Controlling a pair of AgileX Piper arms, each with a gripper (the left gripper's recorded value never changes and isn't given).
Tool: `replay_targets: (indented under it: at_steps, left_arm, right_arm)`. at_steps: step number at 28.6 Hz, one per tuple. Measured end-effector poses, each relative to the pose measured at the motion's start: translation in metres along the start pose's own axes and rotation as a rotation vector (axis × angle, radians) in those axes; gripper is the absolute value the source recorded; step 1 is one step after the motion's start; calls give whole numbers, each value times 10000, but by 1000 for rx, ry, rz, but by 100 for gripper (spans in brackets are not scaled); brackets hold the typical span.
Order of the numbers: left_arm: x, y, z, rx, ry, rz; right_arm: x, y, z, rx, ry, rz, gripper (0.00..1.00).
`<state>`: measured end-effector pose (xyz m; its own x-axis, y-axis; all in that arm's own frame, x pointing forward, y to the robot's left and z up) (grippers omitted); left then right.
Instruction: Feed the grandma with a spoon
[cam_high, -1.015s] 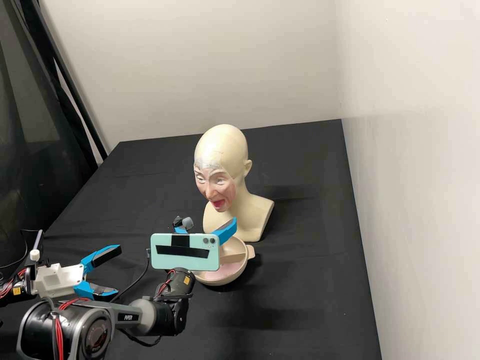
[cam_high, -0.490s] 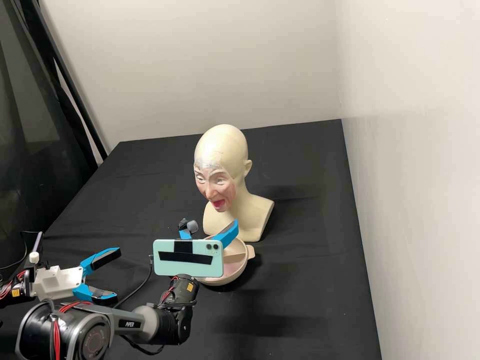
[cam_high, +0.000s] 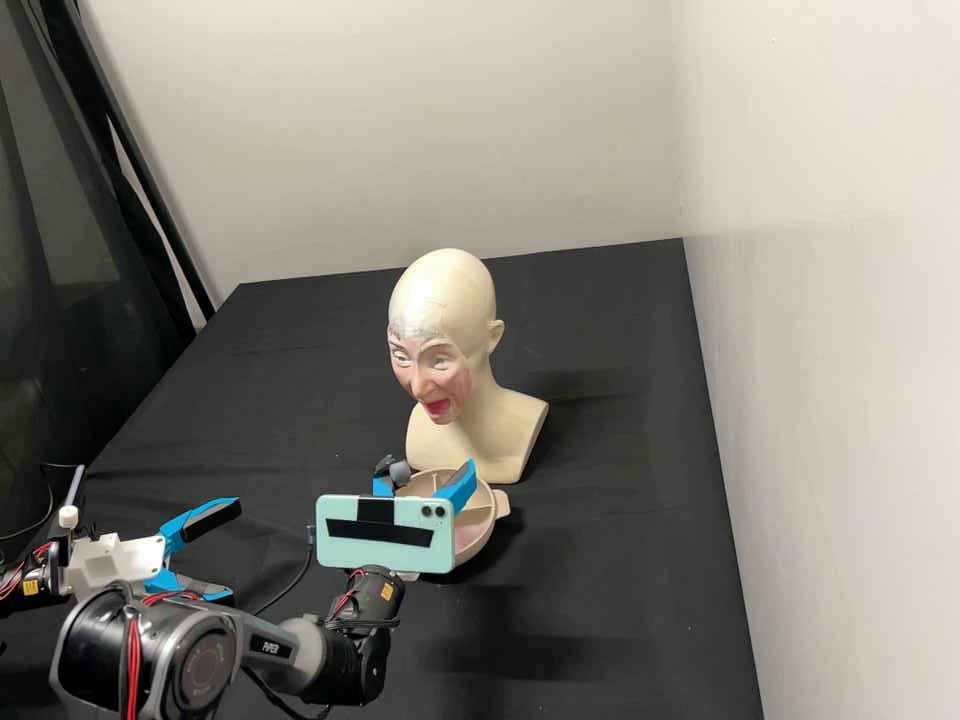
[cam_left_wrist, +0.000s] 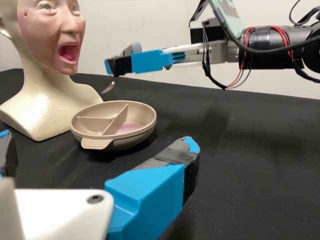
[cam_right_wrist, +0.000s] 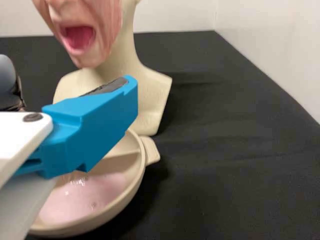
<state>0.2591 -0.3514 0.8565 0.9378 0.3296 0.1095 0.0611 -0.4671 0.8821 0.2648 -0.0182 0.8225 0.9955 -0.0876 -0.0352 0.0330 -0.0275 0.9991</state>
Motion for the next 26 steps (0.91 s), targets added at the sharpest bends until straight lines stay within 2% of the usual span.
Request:
replay_targets:
  at_steps: [1,5,7,8,13,21,24,26]
  left_arm:
    - [0,-2,5,3,-6,-2]
    - [-2,-8,15,-11,-17,-7]
    - [-3,-8,17,-10,-19,-7]
    - [-3,-8,17,-10,-19,-7]
    - [-3,-9,18,-9,-21,-8]
    - [-2,-16,46,-8,-31,-10]
    - [-2,-19,56,-5,-36,-12]
    - [-2,-21,65,-4,-40,-13]
  right_arm:
    - [-6,-16,23,-2,-8,-8,0]
    - [-7,-26,58,-9,-15,-10,0]
    - [0,-40,73,-9,-17,-13,0]
    - [4,-48,82,-21,-18,-14,0]
    - [-7,-113,144,-43,-39,-38,0]
    - [20,-210,228,-38,-69,-76,0]
    - [36,-261,240,-58,-72,-97,0]
    - [44,-283,250,-58,-75,-105,0]
